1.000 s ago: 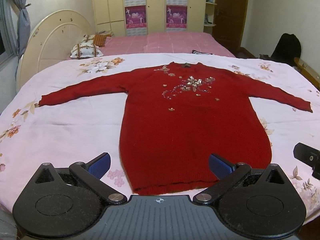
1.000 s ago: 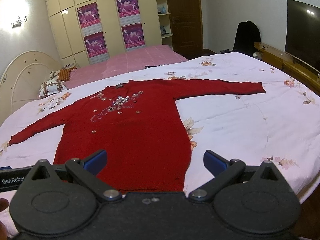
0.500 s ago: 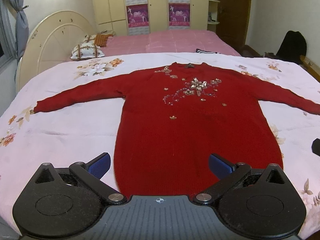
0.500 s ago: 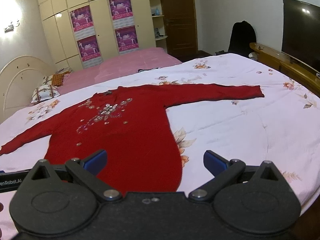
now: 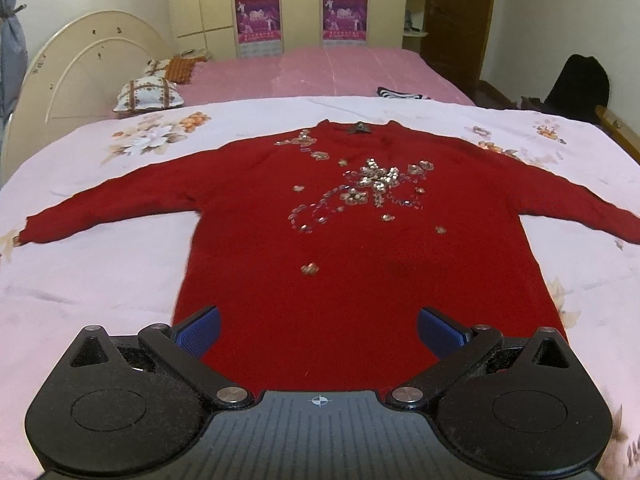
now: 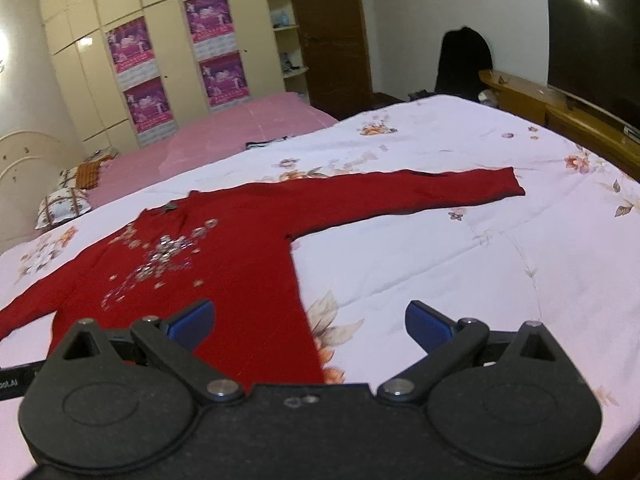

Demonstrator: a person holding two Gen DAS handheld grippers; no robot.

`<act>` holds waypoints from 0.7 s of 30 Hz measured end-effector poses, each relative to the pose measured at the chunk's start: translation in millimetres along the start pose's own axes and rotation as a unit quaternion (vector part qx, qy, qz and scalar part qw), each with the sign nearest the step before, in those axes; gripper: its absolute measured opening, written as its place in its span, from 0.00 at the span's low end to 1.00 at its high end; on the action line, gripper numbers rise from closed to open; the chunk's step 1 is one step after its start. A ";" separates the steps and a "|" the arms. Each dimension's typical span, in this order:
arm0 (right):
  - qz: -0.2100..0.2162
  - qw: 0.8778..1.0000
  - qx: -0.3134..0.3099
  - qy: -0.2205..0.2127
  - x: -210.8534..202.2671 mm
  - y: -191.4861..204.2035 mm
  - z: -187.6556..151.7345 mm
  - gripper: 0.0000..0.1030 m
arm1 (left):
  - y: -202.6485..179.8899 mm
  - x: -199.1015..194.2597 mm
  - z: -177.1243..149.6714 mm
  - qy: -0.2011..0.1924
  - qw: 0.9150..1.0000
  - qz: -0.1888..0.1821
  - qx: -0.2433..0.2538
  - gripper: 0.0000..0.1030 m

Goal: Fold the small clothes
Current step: 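Move the right gripper to a sweater sleeve cuff and close on it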

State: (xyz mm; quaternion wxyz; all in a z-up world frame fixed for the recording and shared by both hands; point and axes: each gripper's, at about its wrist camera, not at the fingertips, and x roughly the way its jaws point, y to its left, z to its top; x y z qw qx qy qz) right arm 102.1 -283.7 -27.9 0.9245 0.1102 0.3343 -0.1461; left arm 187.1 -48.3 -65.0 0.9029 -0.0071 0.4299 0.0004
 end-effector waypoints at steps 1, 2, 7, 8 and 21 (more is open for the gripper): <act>-0.001 1.000 0.004 0.002 7.0 -3.1 3.9 0.98 | -3.6 6.2 4.0 0.001 1.000 0.000 0.001 1.00; -0.003 1.000 0.006 0.002 12.7 -5.7 7.5 0.98 | -7.7 13.3 8.5 0.004 1.000 -0.001 0.001 1.00; -0.009 1.000 0.016 0.014 49.5 -17.4 24.8 0.98 | -26.1 44.6 29.5 0.009 1.000 -0.001 0.000 1.00; -0.009 1.000 0.021 0.012 56.6 -20.4 28.1 0.98 | -30.8 51.5 34.5 0.009 1.000 -0.001 0.000 1.00; -0.046 0.995 0.080 0.047 166.7 -85.4 59.4 0.95 | -97.0 143.2 88.6 0.015 0.999 0.019 0.037 1.00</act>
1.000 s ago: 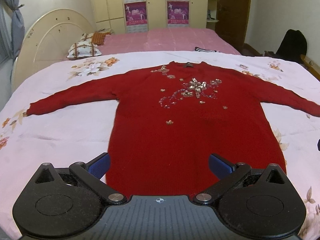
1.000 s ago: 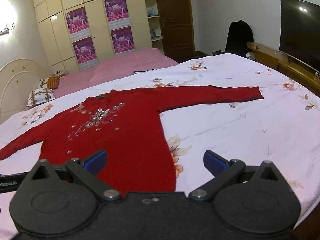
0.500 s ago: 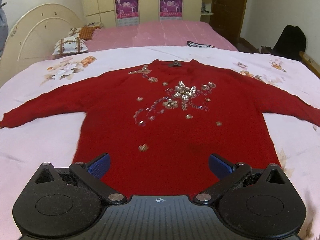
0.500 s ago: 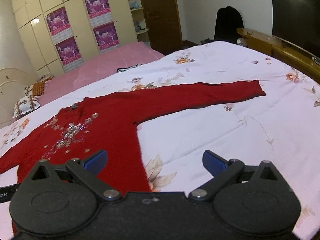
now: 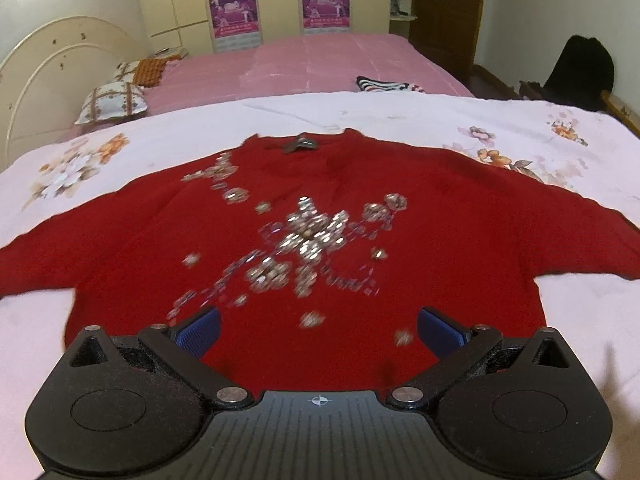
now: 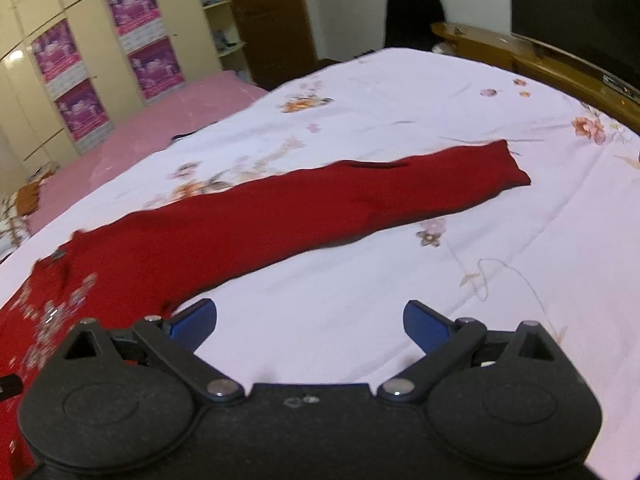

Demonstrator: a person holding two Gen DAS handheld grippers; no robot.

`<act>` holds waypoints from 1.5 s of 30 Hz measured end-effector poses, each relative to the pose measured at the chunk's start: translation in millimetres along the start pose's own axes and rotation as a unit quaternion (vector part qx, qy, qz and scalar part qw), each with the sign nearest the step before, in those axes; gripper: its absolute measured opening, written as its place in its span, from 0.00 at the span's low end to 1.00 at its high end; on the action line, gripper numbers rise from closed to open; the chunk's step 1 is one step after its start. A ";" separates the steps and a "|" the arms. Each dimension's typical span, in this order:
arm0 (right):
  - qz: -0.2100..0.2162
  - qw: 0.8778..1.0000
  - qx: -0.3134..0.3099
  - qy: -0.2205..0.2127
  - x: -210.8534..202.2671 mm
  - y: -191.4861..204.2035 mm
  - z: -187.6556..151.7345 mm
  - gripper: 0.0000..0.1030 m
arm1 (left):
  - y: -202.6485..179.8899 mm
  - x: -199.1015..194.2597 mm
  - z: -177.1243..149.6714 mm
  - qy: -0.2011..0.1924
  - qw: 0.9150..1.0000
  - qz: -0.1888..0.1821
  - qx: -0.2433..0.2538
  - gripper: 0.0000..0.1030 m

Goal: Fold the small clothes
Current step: 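Move the right gripper to a sweater sleeve cuff and close on it, then lift the cuff with the right gripper and fold the sleeve across the body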

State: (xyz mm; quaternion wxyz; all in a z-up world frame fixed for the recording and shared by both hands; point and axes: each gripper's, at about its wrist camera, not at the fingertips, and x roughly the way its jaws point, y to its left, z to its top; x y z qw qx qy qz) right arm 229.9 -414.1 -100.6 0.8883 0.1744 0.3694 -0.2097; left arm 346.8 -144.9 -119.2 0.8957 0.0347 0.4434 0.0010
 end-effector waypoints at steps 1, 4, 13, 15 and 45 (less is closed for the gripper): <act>-0.006 1.000 0.005 0.002 8.2 -6.4 4.1 0.95 | -5.0 5.4 3.2 0.002 1.000 0.000 0.003 1.00; -0.025 0.999 0.026 0.006 28.4 -27.1 16.2 0.91 | -18.4 19.8 10.3 0.007 1.000 0.003 0.011 1.00; -0.073 0.991 0.112 0.020 77.0 -100.4 46.8 0.80 | -31.9 48.3 27.6 0.014 1.000 0.008 0.013 1.00; -0.069 0.989 0.131 0.014 84.2 -112.0 51.0 0.79 | -31.9 53.8 31.3 0.015 1.000 0.011 0.010 1.00; 0.197 0.974 -0.072 -0.083 29.1 137.9 49.8 0.06 | 100.3 51.2 47.3 -0.009 0.998 -0.011 -0.054 1.00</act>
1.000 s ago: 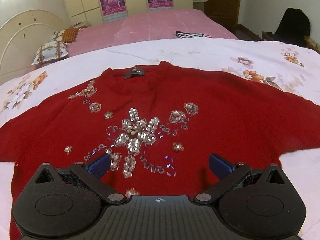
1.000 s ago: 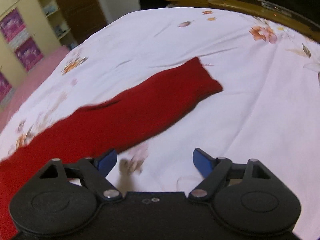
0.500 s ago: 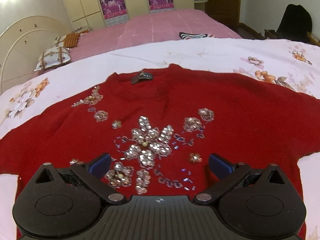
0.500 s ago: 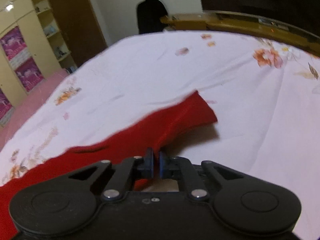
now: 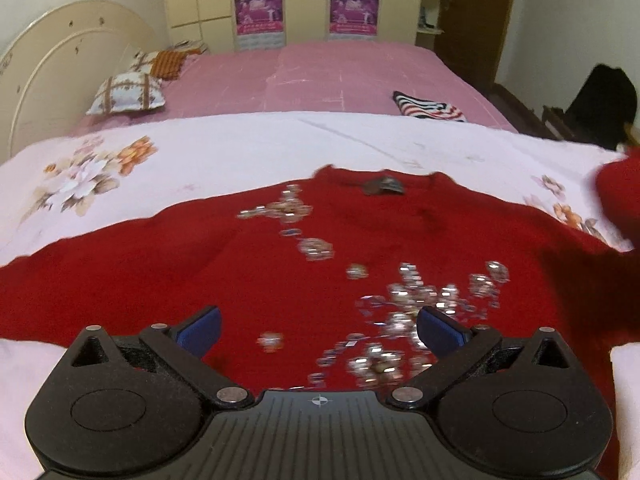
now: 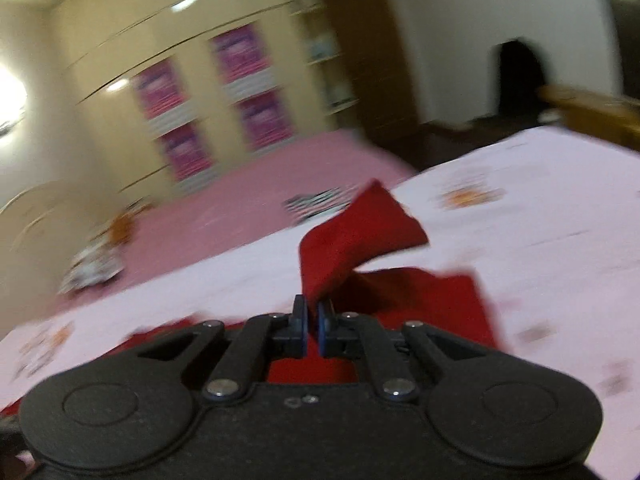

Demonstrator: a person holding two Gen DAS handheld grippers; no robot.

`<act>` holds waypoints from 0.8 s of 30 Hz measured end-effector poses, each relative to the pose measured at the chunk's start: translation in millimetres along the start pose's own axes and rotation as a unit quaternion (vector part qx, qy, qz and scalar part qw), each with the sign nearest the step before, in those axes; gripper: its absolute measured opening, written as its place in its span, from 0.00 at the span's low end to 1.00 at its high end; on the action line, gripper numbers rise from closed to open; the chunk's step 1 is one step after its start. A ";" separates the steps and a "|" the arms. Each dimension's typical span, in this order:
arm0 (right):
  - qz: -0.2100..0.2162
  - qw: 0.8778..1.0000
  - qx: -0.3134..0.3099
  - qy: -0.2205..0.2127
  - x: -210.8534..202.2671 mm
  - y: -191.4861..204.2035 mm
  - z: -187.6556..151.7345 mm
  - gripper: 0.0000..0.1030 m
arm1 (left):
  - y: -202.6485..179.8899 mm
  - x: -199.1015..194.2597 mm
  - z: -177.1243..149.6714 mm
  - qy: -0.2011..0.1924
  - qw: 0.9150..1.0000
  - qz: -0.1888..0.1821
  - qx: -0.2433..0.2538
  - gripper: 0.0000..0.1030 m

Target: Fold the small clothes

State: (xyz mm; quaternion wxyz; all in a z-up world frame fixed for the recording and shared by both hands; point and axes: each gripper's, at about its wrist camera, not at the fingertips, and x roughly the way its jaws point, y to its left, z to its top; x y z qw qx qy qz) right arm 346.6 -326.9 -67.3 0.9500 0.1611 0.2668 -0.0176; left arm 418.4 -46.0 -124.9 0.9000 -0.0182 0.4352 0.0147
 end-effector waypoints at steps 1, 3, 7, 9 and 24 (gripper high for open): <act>0.015 1.000 -0.007 0.011 6.5 17.2 -5.9 0.06 | 7.4 1.0 -0.3 0.001 1.000 -0.005 -0.004 1.00; 0.048 0.997 -0.021 0.048 26.1 54.1 -26.4 0.06 | 19.6 4.5 -2.2 0.009 1.000 -0.019 -0.014 1.00; 0.068 0.986 -0.063 0.137 67.4 97.7 -67.4 0.30 | 24.5 15.9 -7.5 0.033 0.998 -0.056 -0.016 1.00; 0.061 0.982 -0.074 0.162 73.1 101.5 -78.3 0.34 | 19.9 21.2 -9.9 0.047 0.995 -0.082 -0.019 1.00; -0.045 0.995 -0.038 0.079 -3.1 -2.0 -65.6 0.53 | -7.8 57.3 -14.5 0.056 0.969 -0.190 -0.148 0.45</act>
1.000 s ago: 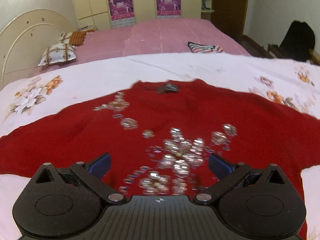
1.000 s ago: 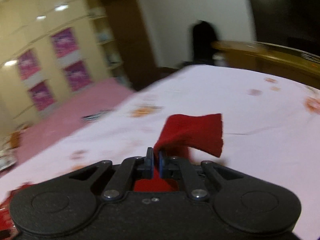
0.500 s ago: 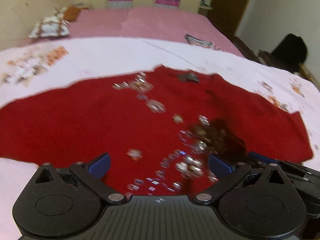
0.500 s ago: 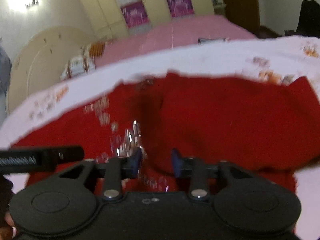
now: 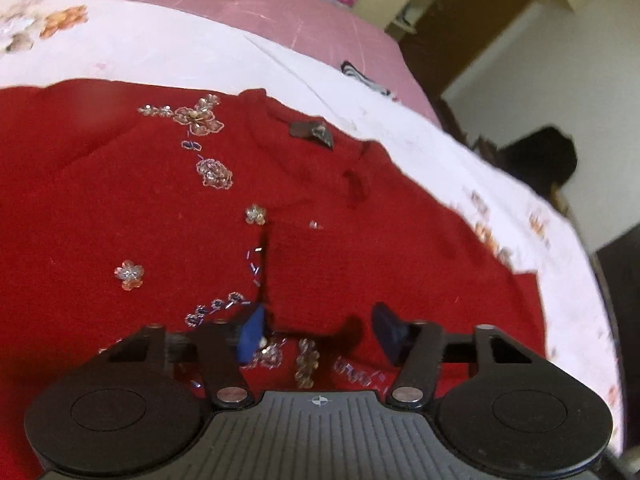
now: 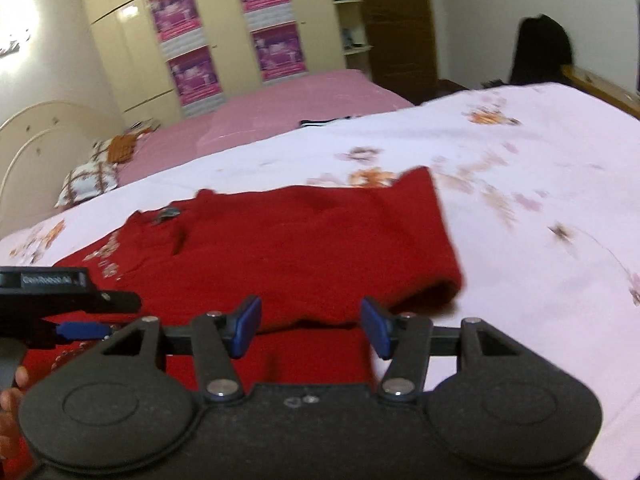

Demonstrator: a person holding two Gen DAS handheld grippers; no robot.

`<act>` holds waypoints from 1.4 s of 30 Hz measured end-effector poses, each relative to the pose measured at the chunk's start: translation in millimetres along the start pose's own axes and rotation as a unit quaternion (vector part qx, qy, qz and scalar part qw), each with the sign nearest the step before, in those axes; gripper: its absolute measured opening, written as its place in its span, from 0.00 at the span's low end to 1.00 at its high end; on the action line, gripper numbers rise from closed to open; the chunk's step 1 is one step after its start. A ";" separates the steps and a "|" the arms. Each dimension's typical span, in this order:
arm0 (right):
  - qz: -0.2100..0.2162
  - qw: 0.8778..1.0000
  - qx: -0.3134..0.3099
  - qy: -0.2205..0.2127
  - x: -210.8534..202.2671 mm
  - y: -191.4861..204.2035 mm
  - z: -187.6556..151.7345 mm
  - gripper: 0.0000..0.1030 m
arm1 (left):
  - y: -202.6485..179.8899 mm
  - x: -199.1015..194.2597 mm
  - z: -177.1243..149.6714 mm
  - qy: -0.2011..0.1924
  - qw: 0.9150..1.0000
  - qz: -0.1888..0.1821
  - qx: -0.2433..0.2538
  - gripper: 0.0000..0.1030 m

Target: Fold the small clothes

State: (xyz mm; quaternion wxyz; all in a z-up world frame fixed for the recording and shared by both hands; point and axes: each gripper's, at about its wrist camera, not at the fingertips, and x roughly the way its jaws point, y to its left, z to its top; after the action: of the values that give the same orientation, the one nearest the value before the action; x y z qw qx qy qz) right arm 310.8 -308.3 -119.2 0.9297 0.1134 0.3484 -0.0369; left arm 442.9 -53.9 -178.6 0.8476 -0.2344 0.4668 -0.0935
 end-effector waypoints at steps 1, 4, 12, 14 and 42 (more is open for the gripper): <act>-0.002 1.000 0.003 -0.001 0.7 -3.2 -3.9 0.54 | 3.0 1.1 -0.7 0.000 1.000 -0.011 -0.012 0.35; -0.010 1.000 0.012 0.000 4.2 -9.7 -8.1 0.54 | 4.1 8.0 -3.1 0.001 0.999 -0.013 -0.032 0.17; -0.055 0.998 0.010 0.005 9.4 -22.9 -13.0 0.61 | 2.9 3.8 -0.9 -0.057 0.997 -0.008 -0.052 0.04; -0.067 0.998 0.015 0.012 14.2 -26.7 -13.8 0.61 | 6.0 -1.2 0.5 -0.073 0.996 -0.009 -0.059 0.04; -0.016 0.998 0.041 0.050 21.4 -22.6 -4.4 0.45 | 105.8 -77.9 13.2 -0.118 0.983 0.140 -0.027 0.68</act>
State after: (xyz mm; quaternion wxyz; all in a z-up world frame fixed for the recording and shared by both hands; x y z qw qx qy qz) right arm 320.8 -329.0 -140.6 0.9051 0.1477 0.3941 -0.0601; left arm 405.0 71.9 -165.7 0.8950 -0.1987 0.3938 0.0669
